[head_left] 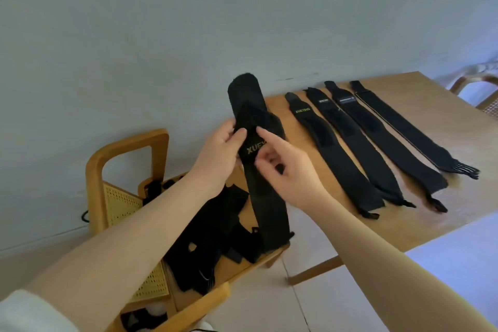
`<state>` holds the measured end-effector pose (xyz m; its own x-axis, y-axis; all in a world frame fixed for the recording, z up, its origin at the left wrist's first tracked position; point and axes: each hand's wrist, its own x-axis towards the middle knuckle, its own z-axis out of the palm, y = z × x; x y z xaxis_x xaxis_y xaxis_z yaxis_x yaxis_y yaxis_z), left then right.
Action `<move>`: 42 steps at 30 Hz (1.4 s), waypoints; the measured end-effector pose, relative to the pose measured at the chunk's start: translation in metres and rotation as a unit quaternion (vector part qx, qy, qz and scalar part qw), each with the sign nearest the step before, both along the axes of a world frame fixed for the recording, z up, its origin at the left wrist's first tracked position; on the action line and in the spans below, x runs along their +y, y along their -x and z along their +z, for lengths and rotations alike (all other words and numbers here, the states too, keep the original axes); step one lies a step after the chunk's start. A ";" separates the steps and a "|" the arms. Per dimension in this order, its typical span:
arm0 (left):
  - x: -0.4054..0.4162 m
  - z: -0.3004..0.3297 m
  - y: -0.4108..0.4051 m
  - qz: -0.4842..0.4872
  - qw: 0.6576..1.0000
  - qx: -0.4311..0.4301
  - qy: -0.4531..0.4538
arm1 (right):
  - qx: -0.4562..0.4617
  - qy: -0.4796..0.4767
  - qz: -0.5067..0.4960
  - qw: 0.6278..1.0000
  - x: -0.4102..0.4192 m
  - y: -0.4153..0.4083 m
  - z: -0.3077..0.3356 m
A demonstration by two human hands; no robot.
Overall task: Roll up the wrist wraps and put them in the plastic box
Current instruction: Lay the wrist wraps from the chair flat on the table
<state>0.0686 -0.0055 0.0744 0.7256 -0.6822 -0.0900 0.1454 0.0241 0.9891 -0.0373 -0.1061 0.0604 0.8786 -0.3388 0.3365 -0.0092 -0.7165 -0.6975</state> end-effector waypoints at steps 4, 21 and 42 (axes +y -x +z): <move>-0.035 0.007 0.029 0.016 0.994 0.101 0.043 | -0.046 -0.150 -0.165 0.974 -0.061 0.033 0.014; -0.176 -0.014 0.150 -0.049 0.991 0.063 -0.105 | 0.294 -0.568 0.143 0.755 -0.227 0.164 0.002; -0.244 -0.089 0.070 -0.110 0.933 -0.195 -0.282 | 0.148 -0.301 -0.080 0.939 -0.295 0.079 -0.030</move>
<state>-0.0017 -0.2495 -0.0144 0.6264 -0.7426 -0.2370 -0.2885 -0.5033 0.8145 -0.1159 -0.4007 0.0303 0.8250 -0.5248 -0.2095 -0.3410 -0.1666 -0.9252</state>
